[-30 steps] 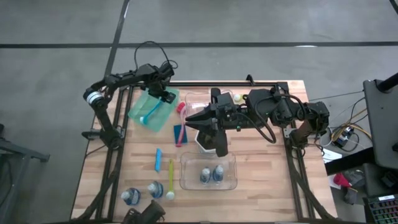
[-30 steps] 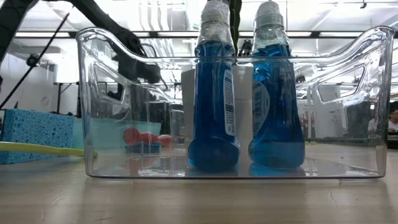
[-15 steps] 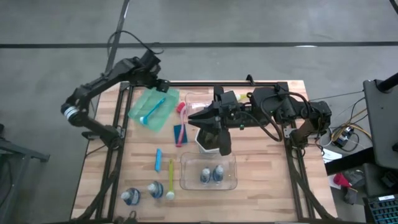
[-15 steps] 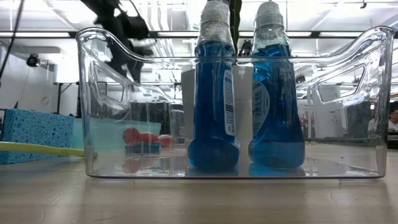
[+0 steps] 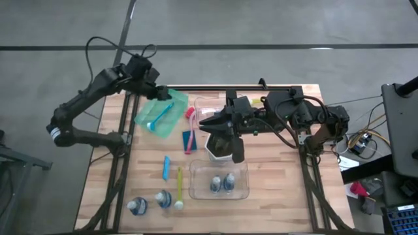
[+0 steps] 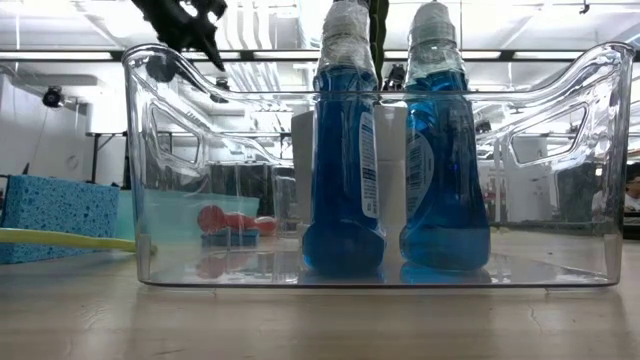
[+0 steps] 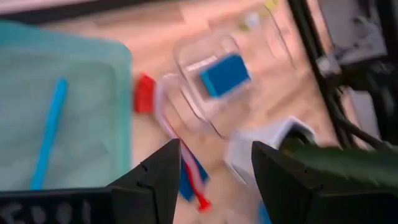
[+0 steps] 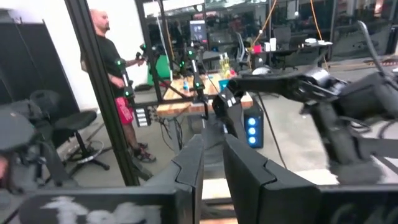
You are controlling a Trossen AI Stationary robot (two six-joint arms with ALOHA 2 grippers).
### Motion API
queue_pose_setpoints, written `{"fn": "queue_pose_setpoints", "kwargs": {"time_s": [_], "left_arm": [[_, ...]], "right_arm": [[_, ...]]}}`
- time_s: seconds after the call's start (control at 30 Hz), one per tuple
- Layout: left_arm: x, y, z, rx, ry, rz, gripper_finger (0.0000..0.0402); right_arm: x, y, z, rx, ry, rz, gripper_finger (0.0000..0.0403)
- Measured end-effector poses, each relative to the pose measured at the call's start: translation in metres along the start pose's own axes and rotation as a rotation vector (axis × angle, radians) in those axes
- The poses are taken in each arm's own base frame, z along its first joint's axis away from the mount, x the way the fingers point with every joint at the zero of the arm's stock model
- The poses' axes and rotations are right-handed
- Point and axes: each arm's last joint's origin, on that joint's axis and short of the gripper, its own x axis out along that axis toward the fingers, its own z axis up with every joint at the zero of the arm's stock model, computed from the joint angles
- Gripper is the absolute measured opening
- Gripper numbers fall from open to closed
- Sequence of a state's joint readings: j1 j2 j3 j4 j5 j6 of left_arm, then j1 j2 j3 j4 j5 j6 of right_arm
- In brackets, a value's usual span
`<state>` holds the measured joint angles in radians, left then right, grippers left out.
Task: Pick & Place Kitchen Sink Supplies
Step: Put the blue sponge wipe into the top transparent bin
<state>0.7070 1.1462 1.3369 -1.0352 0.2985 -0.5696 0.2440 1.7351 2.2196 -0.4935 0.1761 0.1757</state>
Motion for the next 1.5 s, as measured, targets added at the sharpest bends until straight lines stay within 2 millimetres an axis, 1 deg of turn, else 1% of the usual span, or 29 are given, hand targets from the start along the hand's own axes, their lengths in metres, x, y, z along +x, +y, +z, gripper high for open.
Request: {"fn": "queue_pose_setpoints", "kwargs": {"time_s": [0.1,0.33,0.5,0.63,0.83,1.0,1.13,1.33,1.5], "left_arm": [[-0.005,-0.008,-0.014,0.014,0.066,-0.036,0.0188],[-0.006,-0.019,-0.048,0.020,0.287,0.010,0.0188],[0.005,-0.029,-0.066,0.017,0.397,0.028,0.0188],[0.016,-0.036,-0.079,0.012,0.468,0.048,0.0188],[0.044,-0.038,-0.095,-0.026,0.602,0.123,0.0188],[0.069,-0.037,-0.102,-0.028,0.668,0.198,0.0188],[0.093,-0.031,-0.108,-0.022,0.726,0.262,0.0190],[0.130,-0.023,-0.118,0.013,0.868,0.297,0.0209],[0.153,-0.021,-0.122,0.027,0.938,0.292,0.0218]], "right_arm": [[-0.006,-0.001,0.001,-0.009,0.026,-0.008,0.0061],[-0.023,-0.004,0.003,-0.021,0.090,-0.025,0.0053],[-0.036,-0.006,0.004,-0.021,0.140,-0.035,0.0054],[-0.042,-0.008,-0.001,-0.001,0.217,-0.051,0.0058],[-0.049,-0.010,-0.007,0.000,0.304,-0.071,0.0061],[-0.049,-0.008,-0.010,-0.005,0.329,-0.066,0.0054],[-0.049,-0.006,-0.012,-0.008,0.338,-0.058,0.0050],[-0.049,-0.002,-0.014,-0.009,0.343,-0.048,0.0048],[-0.050,0.003,-0.016,-0.008,0.357,-0.034,0.0049]]}}
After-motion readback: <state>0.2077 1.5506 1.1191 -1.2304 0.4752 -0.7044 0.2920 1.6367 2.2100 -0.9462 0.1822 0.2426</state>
